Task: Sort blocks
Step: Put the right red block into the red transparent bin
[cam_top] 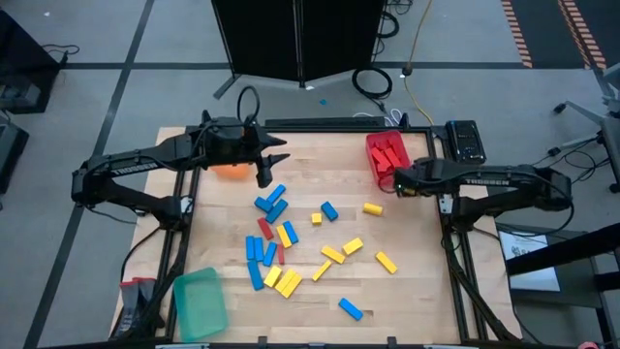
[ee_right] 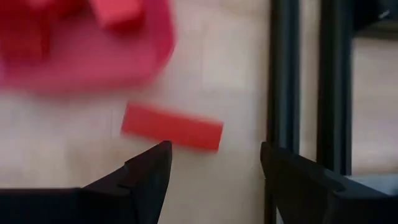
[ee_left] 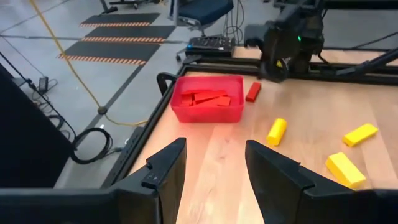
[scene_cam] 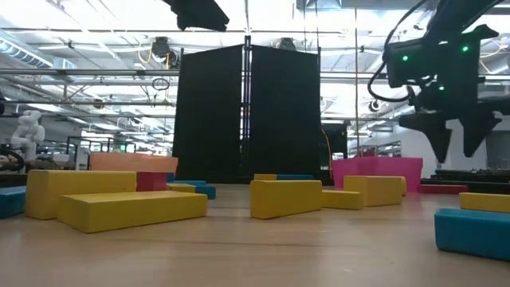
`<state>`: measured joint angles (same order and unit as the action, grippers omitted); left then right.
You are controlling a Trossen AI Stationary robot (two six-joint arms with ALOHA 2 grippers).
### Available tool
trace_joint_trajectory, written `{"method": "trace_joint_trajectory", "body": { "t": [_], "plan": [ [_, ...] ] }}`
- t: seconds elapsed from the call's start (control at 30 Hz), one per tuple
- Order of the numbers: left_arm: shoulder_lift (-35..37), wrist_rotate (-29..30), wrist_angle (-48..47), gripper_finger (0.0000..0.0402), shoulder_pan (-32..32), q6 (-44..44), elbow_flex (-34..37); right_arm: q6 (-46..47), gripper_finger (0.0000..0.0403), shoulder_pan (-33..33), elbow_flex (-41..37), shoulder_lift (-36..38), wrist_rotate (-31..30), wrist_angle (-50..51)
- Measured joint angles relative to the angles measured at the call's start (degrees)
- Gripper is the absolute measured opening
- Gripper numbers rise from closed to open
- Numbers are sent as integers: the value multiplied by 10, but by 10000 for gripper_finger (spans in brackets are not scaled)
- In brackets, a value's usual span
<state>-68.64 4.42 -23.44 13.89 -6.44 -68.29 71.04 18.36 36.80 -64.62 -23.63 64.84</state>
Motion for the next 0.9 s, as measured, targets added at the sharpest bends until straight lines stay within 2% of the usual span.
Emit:
{"method": "trace_joint_trajectory", "body": {
  "t": [0.33,0.73,0.9],
  "plan": [
    [0,0,-2,173,0,1,0,103,242,67,-13,-33,-84,-9],
    [0,0,-3,173,0,1,0,113,242,107,-62,-41,-74,-109],
    [0,0,-3,173,0,2,0,87,242,110,-93,-54,-41,-119]
  ]
}}
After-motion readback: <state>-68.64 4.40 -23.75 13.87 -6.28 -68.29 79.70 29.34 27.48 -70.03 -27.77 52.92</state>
